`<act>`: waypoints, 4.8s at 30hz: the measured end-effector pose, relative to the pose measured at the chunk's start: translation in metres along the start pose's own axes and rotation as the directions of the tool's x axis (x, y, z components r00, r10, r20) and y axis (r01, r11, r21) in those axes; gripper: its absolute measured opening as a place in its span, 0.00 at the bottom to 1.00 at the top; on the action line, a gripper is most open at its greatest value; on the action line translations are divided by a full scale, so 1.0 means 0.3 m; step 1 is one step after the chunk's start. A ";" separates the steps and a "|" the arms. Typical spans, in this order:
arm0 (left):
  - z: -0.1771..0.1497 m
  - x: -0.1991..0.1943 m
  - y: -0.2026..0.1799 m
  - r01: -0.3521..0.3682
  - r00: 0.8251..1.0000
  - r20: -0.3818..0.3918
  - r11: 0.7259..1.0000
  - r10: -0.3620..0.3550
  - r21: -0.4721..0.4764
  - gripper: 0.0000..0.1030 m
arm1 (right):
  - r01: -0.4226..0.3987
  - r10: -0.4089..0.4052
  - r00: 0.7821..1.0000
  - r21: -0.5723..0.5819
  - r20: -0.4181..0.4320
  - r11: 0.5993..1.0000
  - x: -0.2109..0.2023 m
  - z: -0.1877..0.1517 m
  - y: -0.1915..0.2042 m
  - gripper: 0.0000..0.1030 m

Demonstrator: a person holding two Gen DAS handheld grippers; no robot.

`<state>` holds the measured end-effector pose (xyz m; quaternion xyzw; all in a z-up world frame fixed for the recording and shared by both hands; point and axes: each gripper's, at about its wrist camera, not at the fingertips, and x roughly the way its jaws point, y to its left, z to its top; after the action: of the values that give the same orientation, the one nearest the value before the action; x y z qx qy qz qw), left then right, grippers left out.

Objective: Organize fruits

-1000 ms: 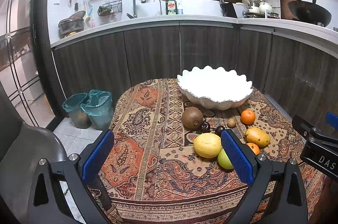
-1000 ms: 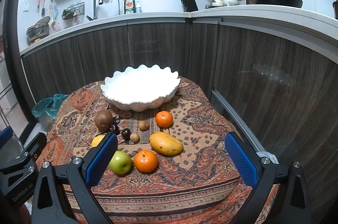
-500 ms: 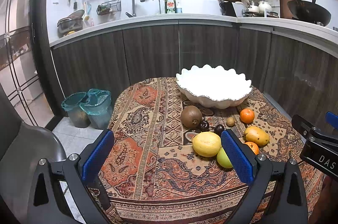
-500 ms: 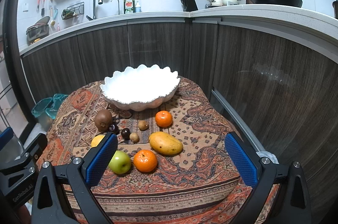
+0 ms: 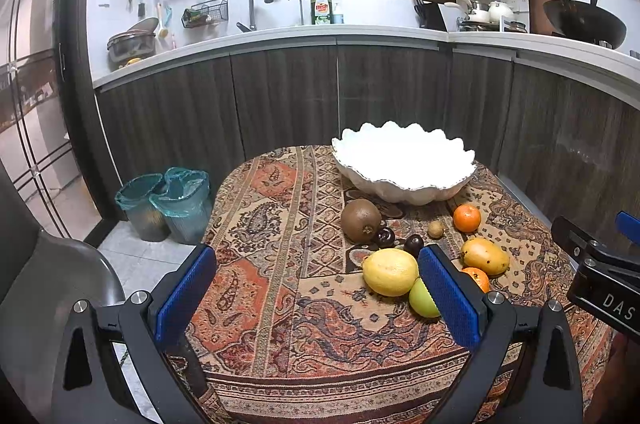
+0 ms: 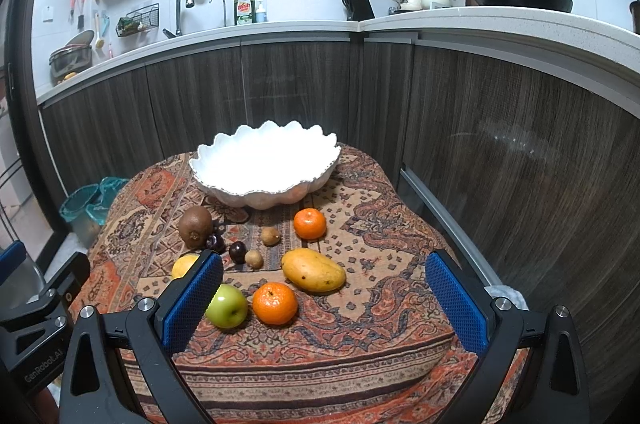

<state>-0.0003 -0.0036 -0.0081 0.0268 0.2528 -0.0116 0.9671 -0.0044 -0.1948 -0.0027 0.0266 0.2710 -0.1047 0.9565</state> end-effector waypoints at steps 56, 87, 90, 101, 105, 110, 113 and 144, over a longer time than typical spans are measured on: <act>-0.006 0.451 -0.160 0.136 0.938 -0.325 0.991 -0.125 0.011 0.98 | 0.062 -0.064 0.986 -0.020 -0.151 0.998 0.356 0.011 -0.058 0.99; -0.042 0.666 -0.181 0.171 0.779 -0.602 0.983 -0.177 -0.068 0.82 | -0.211 0.135 0.775 -0.052 -0.617 0.976 0.745 -0.035 0.030 0.81; -0.047 0.668 -0.181 0.180 0.775 -0.603 0.981 -0.190 -0.077 0.78 | -0.218 0.136 0.766 -0.054 -0.629 0.975 0.755 -0.049 0.036 0.76; -0.051 0.652 -0.208 0.212 0.778 -0.591 0.975 -0.212 -0.071 0.60 | -0.223 0.149 0.783 -0.049 -0.603 0.974 0.720 -0.055 0.027 0.67; -0.049 0.642 -0.213 0.215 0.782 -0.586 0.975 -0.210 -0.063 0.60 | -0.230 0.168 0.790 -0.031 -0.590 0.973 0.709 -0.051 0.005 0.67; -0.034 0.623 -0.217 0.222 0.796 -0.567 0.974 -0.212 -0.052 0.60 | -0.233 0.176 0.809 -0.031 -0.561 0.972 0.682 -0.030 0.014 0.67; -0.012 0.614 -0.218 0.223 0.811 -0.545 0.974 -0.210 -0.043 0.60 | -0.232 0.180 0.820 -0.029 -0.544 0.972 0.678 -0.013 0.010 0.67; 0.336 0.636 -0.203 0.233 0.943 -0.251 0.972 -0.218 0.032 0.60 | -0.214 0.201 0.948 -0.028 -0.247 0.976 0.652 0.312 0.025 0.67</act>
<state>0.2131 -0.0720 -0.0165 0.0284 0.3713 -0.1265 0.9194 0.2079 -0.2340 -0.0255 0.0415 0.3842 0.0078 0.9223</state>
